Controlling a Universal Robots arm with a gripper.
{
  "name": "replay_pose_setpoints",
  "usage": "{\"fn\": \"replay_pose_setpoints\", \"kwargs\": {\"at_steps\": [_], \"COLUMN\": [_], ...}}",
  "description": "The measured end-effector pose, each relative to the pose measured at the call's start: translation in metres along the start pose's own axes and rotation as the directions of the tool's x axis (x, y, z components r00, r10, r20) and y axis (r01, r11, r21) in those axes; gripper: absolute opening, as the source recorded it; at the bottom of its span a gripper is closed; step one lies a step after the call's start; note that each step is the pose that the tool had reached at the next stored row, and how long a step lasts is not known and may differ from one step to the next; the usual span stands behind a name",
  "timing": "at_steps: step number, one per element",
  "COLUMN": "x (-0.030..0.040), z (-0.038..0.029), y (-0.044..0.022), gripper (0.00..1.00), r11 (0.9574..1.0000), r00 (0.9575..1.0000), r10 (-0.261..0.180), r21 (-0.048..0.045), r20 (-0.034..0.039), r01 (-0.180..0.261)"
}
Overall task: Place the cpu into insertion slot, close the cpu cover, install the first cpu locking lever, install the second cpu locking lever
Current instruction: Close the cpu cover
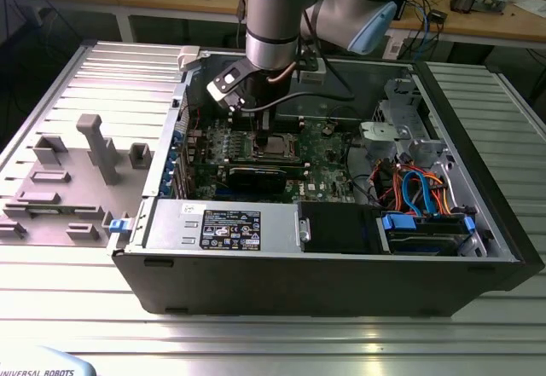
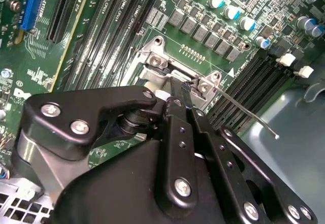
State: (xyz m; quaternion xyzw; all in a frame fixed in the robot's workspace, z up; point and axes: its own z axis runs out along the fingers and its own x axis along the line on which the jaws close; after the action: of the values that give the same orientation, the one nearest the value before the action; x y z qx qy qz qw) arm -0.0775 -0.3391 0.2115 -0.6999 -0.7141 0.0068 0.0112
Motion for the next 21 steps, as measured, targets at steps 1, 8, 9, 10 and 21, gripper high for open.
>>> {"fn": "replay_pose_setpoints", "kwargs": {"at_steps": [1, 8, 9, 10, 21], "x": [0.0000, 0.0000, -0.0001, -0.0001, -0.0001], "z": [0.0012, 0.0082, 0.0081, 0.0081, -0.0009], "y": [-0.0001, 0.0001, 0.0001, 0.0002, 0.0053], "gripper": [0.11, 0.11, 0.11, 0.11, 0.11], "r11": [1.0000, 0.9998, 0.9998, 0.9998, 0.9998], "r00": [1.0000, 1.0000, 1.0000, 1.0000, 1.0000], "r10": [0.000, 0.000, 0.000, 0.000, 0.000], "r21": [0.0020, 0.0191, 0.0190, 0.0190, 0.0189], "r20": [0.0000, -0.0003, -0.0002, -0.0003, -0.0003], "r01": [0.000, 0.000, 0.000, 0.000, 0.000]}}
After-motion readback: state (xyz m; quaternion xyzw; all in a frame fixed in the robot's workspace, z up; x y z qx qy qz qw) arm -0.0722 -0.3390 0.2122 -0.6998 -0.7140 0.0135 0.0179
